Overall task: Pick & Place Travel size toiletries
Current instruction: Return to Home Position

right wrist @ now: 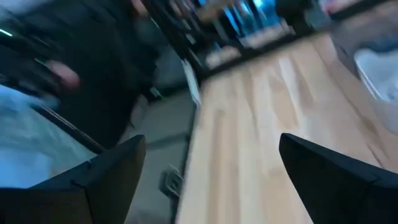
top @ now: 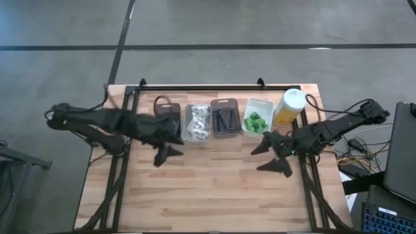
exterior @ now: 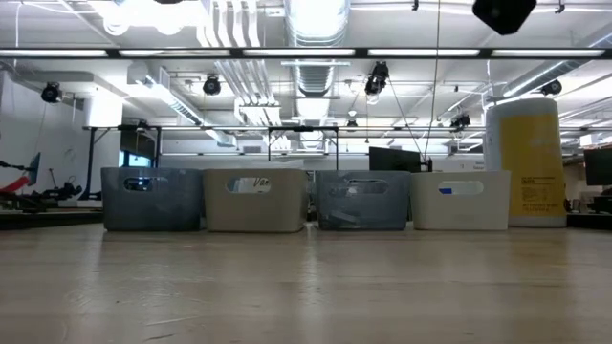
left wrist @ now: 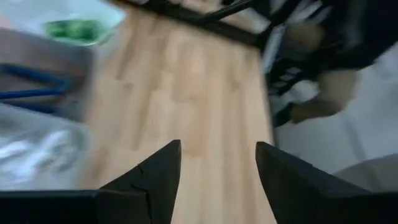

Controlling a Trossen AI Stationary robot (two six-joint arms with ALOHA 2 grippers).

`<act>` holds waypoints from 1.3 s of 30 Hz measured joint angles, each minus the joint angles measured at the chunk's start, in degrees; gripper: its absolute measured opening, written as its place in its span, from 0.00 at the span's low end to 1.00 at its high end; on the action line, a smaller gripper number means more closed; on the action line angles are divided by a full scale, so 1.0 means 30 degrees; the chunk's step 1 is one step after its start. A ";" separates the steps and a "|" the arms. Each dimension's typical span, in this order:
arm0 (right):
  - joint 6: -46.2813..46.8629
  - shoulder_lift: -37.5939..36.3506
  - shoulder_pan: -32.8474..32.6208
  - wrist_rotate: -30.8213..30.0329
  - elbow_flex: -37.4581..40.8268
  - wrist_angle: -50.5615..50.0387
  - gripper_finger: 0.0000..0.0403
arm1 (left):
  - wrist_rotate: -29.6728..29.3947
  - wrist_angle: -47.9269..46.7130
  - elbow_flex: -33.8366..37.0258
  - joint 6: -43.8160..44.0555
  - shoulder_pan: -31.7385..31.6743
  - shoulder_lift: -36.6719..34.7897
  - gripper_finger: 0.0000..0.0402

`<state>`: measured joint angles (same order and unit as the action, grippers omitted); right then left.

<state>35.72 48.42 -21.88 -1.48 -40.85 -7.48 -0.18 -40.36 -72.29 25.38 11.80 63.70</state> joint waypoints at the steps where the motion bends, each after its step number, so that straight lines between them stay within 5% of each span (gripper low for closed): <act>1: -0.0090 -0.0836 0.0051 0.0004 0.0817 0.1006 0.90 | -0.0020 0.1270 0.1240 0.0389 0.0457 -0.0779 0.53; 7: -0.1075 -0.4967 0.0087 -0.0061 0.4606 0.5385 0.90 | -0.0431 0.9406 0.8314 0.0869 0.1502 -0.4742 0.52; 14: -0.1161 -0.8872 0.0368 -0.1064 0.7599 0.6157 0.90 | -0.1175 1.3126 1.4285 0.0052 0.0134 -0.9182 0.52; 21: -0.4510 -1.2062 0.0405 -0.1208 1.0771 0.9786 0.90 | -0.1196 1.2972 1.7483 -0.1079 -0.1801 -1.4423 0.52; 26: -0.5738 -1.4252 0.0408 -0.3463 1.3219 1.2076 0.90 | -0.1533 1.1379 1.8609 -0.1286 -0.2615 -1.8164 0.52; 31: -0.5659 -1.5558 0.0441 -0.4489 1.3452 1.0945 0.90 | -0.2506 0.9348 1.9233 -0.1158 -0.2867 -2.1217 0.52; 39: -0.7036 -1.5931 0.0428 -0.4535 1.3445 1.0220 0.90 | -0.4765 0.6919 1.8910 -0.0733 -0.2913 -2.0762 0.52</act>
<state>14.61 0.63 -20.60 -15.08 -0.51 23.18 -14.48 -19.60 -15.56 23.17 3.06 1.41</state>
